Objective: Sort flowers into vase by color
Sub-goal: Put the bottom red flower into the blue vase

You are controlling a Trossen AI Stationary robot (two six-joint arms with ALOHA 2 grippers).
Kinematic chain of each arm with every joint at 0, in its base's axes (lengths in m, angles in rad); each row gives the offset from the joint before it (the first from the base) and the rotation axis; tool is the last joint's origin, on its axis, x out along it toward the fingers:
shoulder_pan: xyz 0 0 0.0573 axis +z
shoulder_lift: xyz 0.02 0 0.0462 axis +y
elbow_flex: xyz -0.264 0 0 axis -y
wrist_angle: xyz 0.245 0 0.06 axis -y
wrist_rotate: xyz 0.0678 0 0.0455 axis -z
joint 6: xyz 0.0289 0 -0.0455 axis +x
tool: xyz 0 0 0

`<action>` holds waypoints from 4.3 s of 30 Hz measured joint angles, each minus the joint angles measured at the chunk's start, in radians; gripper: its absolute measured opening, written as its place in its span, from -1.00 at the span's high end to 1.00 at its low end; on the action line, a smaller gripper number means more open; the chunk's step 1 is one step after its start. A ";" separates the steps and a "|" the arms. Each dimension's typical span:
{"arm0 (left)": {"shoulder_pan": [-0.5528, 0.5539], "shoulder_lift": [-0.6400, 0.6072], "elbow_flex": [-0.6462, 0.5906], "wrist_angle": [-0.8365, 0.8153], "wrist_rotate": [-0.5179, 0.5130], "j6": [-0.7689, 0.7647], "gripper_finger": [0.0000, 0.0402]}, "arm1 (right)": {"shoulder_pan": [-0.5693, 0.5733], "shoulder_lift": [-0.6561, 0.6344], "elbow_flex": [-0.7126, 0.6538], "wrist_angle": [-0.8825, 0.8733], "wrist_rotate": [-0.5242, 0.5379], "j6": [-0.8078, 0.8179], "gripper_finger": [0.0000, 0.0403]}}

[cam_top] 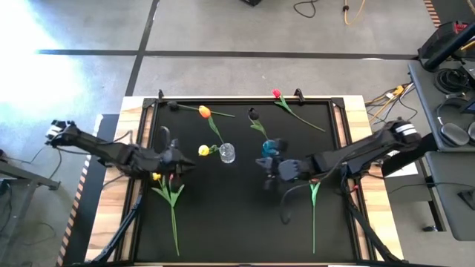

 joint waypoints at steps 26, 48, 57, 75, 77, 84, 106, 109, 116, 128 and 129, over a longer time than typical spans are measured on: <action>-0.503 0.516 0.257 -0.465 0.317 -1.659 1.00 | 0.000 -0.309 -0.260 0.078 -0.046 -0.081 0.96; -0.503 0.629 0.191 -0.504 0.328 -1.783 0.52 | 0.000 -0.299 -0.260 0.086 -0.048 -0.092 0.96; -0.503 0.610 0.125 -0.403 0.312 -1.794 0.62 | -0.001 -0.298 -0.260 0.086 -0.048 -0.095 0.96; -0.504 0.593 0.122 -0.374 0.312 -1.718 0.98 | -0.001 -0.298 -0.261 0.087 -0.046 -0.099 0.96; -0.504 0.582 0.135 -0.400 0.312 -1.717 0.99 | -0.001 -0.298 -0.262 0.086 -0.046 -0.099 0.96; -0.506 0.503 0.250 -0.648 0.261 -1.687 1.00 | -0.001 -0.298 -0.265 0.086 -0.046 -0.099 0.95; -0.562 0.280 0.302 -0.373 -0.703 -0.621 1.00 | -0.003 -0.298 -0.295 0.324 -0.283 -0.051 0.95; -0.557 0.301 0.290 -0.268 -0.706 -0.501 1.00 | -0.002 -0.287 -0.295 0.421 -0.343 -0.036 0.90; -0.499 0.349 0.157 0.178 -0.503 -0.225 1.00 | -0.001 -0.219 -0.291 0.465 -0.341 -0.001 0.65; -0.193 0.506 -0.070 0.967 -0.024 0.125 1.00 | 0.000 -0.169 -0.277 0.460 -0.341 0.035 0.36; -0.168 0.521 -0.065 0.978 -0.002 0.144 1.00 | 0.000 -0.169 -0.277 0.460 -0.339 0.042 0.35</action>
